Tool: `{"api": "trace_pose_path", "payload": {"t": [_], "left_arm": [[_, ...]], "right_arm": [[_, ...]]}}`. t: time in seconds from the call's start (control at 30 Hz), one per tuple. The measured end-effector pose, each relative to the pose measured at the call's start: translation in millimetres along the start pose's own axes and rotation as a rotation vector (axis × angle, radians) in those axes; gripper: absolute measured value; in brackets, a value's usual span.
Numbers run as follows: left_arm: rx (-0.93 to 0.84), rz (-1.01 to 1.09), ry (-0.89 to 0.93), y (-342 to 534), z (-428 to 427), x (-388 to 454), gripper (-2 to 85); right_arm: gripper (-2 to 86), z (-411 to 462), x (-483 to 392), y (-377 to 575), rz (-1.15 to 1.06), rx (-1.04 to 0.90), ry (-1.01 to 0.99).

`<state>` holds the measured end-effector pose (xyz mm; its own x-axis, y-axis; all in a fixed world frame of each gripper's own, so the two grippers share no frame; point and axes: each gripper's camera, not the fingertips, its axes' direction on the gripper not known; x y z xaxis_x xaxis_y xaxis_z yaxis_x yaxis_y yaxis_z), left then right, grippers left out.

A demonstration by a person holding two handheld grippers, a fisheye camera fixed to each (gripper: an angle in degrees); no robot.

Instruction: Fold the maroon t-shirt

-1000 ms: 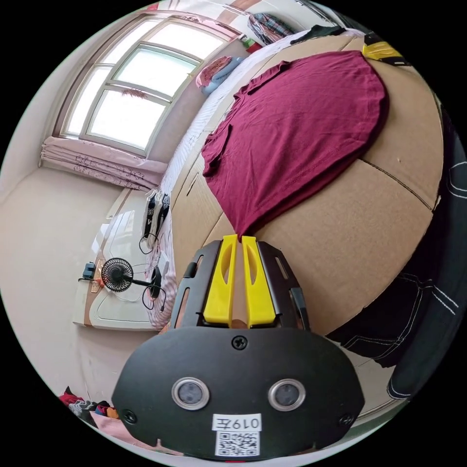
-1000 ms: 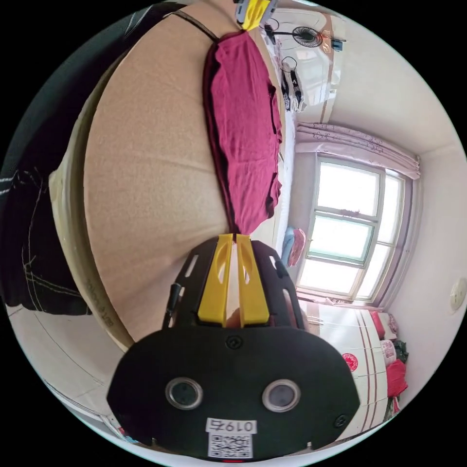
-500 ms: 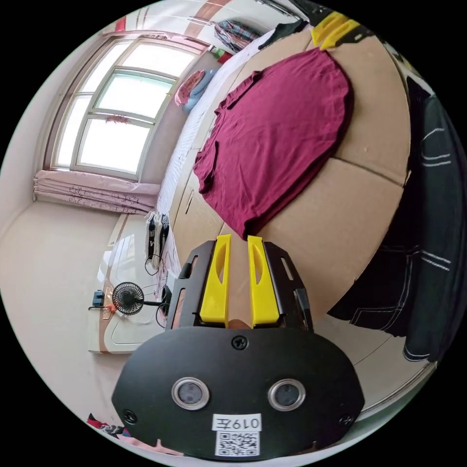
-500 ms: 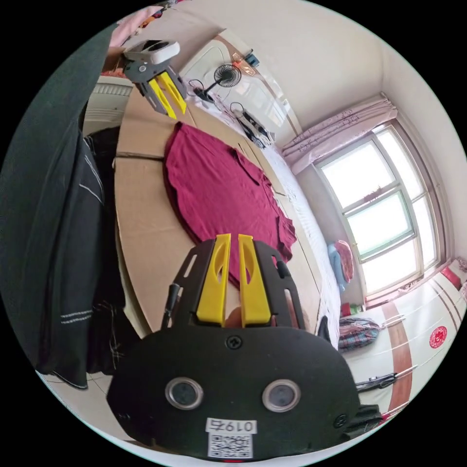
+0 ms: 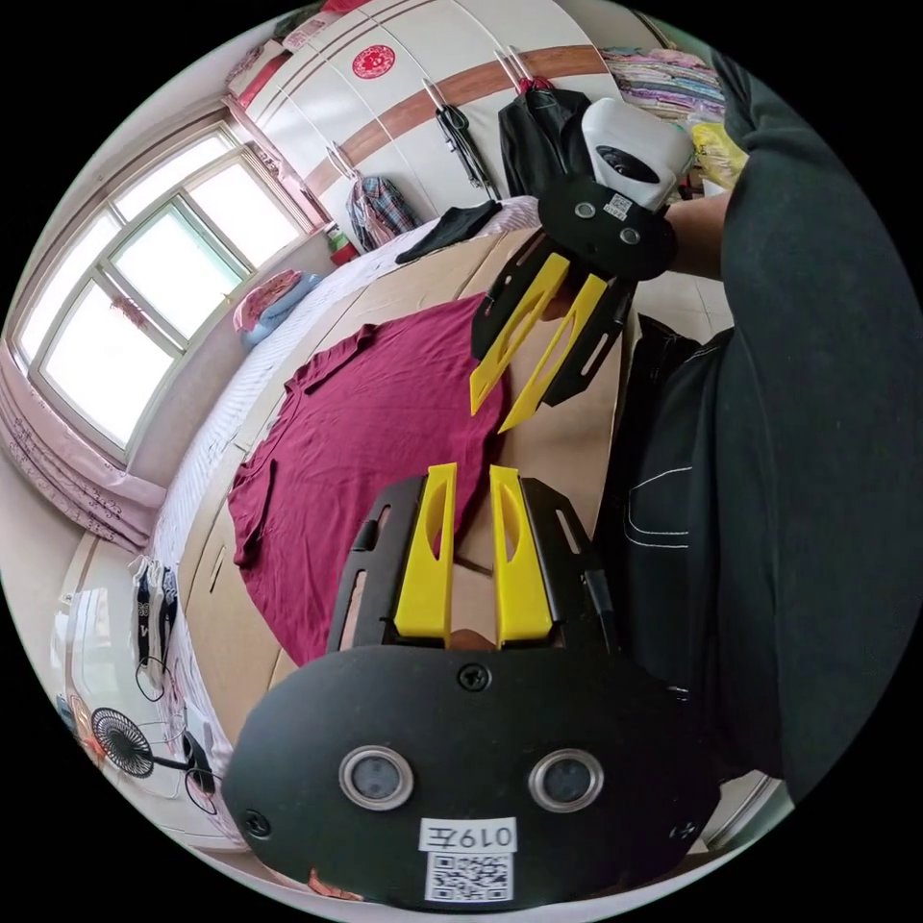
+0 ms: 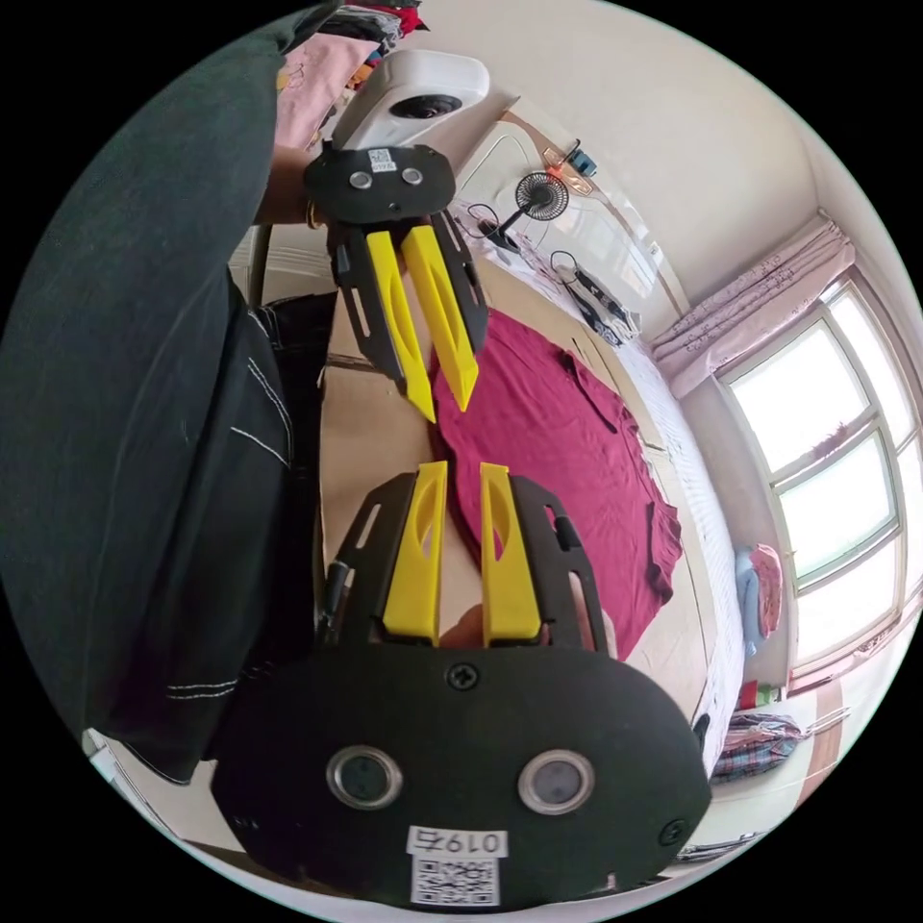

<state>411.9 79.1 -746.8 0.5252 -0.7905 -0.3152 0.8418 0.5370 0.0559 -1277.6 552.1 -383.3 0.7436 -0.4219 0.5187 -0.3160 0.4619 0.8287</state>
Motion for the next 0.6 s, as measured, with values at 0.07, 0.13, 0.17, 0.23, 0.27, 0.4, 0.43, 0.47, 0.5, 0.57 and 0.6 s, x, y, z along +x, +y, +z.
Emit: {"api": "trace_pose_path", "payload": {"t": [0.07, 0.13, 0.17, 0.23, 0.27, 0.4, 0.43, 0.47, 0.5, 0.57, 0.6], "left_arm": [[-0.001, -0.004, -0.006, -3, 3, 0, 3.2], [0.000, -0.010, 0.001, -5, 5, 0, 3.3], [0.005, -0.015, 0.010, -6, 6, -1, 3.2], [0.006, -0.017, 0.006, -9, 7, -1, 3.1], [-0.005, -0.022, -0.006, -10, 9, -2, 2.9], [-0.024, -0.013, -0.024, -14, 13, -2, 1.9], [-0.025, -0.013, -0.024, -14, 13, -2, 1.8], [-0.029, -0.016, -0.026, -15, 13, -2, 1.6], [-0.039, -0.018, -0.018, -16, 13, -2, 1.4], [-0.042, -0.024, 0.007, -16, 12, -4, 1.2], [-0.046, -0.030, 0.012, -16, 12, -4, 1.1]], "right_arm": [[6.2, 4, 0, -2, -0.009, -0.019, 0.012], [5.5, 4, 1, -3, -0.010, -0.017, 0.008], [5.1, 4, 1, -4, -0.012, -0.020, 0.002], [3.5, 4, 2, -5, -0.009, -0.026, -0.001], [2.0, 4, 3, -6, -0.007, -0.030, -0.004], [-0.5, 4, 4, -10, -0.004, -0.033, -0.010], [-0.7, 3, 4, -11, 0.000, -0.031, -0.015], [-0.8, 3, 4, -13, 0.001, -0.032, -0.023], [-0.8, 2, 4, -13, 0.000, -0.034, -0.027], [-0.9, 2, 2, -16, -0.006, -0.041, -0.045], [-0.9, 3, 1, -17, -0.010, -0.047, -0.048]]}}
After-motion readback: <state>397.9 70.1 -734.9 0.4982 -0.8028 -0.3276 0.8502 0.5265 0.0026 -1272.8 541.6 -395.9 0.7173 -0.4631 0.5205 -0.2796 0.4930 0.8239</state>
